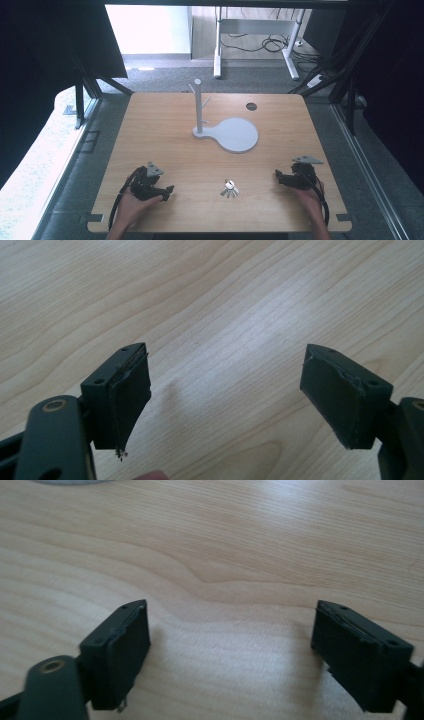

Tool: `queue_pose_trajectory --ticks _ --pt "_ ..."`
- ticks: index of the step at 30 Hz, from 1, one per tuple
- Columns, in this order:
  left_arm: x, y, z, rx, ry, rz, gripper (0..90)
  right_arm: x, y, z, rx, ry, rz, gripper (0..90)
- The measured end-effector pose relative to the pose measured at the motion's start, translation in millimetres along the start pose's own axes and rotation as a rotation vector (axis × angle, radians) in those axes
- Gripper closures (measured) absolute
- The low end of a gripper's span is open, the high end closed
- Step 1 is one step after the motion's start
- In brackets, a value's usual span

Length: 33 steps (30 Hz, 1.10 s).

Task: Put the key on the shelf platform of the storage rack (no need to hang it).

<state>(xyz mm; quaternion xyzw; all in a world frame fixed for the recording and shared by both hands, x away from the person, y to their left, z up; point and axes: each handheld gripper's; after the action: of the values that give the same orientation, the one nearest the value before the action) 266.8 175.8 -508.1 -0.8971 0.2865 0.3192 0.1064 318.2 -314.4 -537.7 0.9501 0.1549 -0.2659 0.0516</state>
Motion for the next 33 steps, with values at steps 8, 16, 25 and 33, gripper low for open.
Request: queue_pose_trajectory --ticks 8,16,25,33 --pt "3.0 3.1 -0.8 0.012 -0.008 0.005 20.5 -16.5 0.4 0.5 -0.014 0.028 -0.035 24.9" --pt "3.7 3.4 -0.6 0.011 -0.009 0.005 20.5 -28.2 9.0 -0.3 0.005 0.041 -0.067 29.1" --pt "4.6 2.4 0.2 0.01 -0.013 0.004 20.5 -30.8 8.2 -2.1 0.019 0.048 -0.102 31.5" --pt "4.8 2.4 0.2 0.013 -0.015 0.003 20.5 -39.3 4.5 -9.7 0.042 0.065 -0.132 30.7"
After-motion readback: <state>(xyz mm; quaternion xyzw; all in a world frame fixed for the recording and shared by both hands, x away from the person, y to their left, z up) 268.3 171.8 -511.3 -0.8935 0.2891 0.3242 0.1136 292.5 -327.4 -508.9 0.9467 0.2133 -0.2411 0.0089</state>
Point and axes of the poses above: each handheld gripper's, and its own axes: x roughly forward along the jaws, z roughly out of its underside, y roughly to its right, and after that the axes turned 13 degrees about y, right-handed
